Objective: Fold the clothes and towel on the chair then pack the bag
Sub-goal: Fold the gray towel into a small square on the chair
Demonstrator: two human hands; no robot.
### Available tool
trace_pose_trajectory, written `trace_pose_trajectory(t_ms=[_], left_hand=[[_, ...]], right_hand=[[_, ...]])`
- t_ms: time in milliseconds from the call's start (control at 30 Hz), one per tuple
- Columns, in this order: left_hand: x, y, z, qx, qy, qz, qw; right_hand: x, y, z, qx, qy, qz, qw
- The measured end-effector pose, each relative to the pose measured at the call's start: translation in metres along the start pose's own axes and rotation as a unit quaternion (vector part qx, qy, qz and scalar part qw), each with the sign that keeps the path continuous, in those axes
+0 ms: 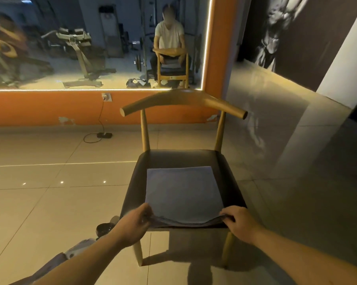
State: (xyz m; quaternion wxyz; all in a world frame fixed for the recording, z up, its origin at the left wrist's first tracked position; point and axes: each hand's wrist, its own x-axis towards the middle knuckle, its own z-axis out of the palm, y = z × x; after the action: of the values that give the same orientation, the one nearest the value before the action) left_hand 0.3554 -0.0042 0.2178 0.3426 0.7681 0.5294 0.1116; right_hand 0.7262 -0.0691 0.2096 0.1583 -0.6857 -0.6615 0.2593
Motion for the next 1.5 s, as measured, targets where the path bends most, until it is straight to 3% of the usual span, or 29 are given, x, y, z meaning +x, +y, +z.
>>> trace_pose_trajectory(t_ms=[100, 267, 533, 967, 1033, 1100, 1167, 1233, 1333, 1500], left_hand=[[0.02, 0.014, -0.013, -0.095, 0.053, -0.02, 0.994], [0.08, 0.018, -0.033, -0.163, 0.122, -0.058, 0.977], [0.175, 0.011, -0.036, -0.182, 0.212, -0.159, 0.947], [0.218, -0.017, -0.025, -0.11, 0.226, -0.178, 0.951], [0.215, -0.012, -0.025, -0.099, 0.256, -0.168, 0.947], [0.209, -0.006, -0.022, -0.014, 0.291, -0.116, 0.949], [0.2, 0.006, -0.013, 0.088, 0.251, -0.055, 0.962], [0.194, 0.014, 0.001, 0.151, 0.165, -0.032, 0.974], [0.19, 0.008, 0.021, 0.239, 0.05, -0.048, 0.968], [0.186, -0.016, 0.026, 0.27, 0.032, -0.04, 0.961]], right_hand=[[0.03, -0.017, -0.016, 0.091, 0.04, 0.041, 0.994], [0.094, -0.035, -0.033, 0.191, 0.108, 0.097, 0.971], [0.186, -0.024, -0.038, 0.229, 0.109, 0.16, 0.954], [0.233, -0.007, -0.018, 0.155, 0.096, 0.235, 0.955], [0.231, -0.014, -0.019, 0.11, 0.123, 0.237, 0.957], [0.227, -0.022, -0.014, 0.009, 0.175, 0.189, 0.966], [0.219, -0.032, 0.0, -0.054, 0.196, 0.097, 0.974], [0.213, -0.041, 0.016, -0.111, 0.14, 0.038, 0.983], [0.213, -0.036, 0.033, -0.212, 0.057, 0.016, 0.975], [0.217, -0.014, 0.038, -0.261, 0.0, 0.027, 0.965]])
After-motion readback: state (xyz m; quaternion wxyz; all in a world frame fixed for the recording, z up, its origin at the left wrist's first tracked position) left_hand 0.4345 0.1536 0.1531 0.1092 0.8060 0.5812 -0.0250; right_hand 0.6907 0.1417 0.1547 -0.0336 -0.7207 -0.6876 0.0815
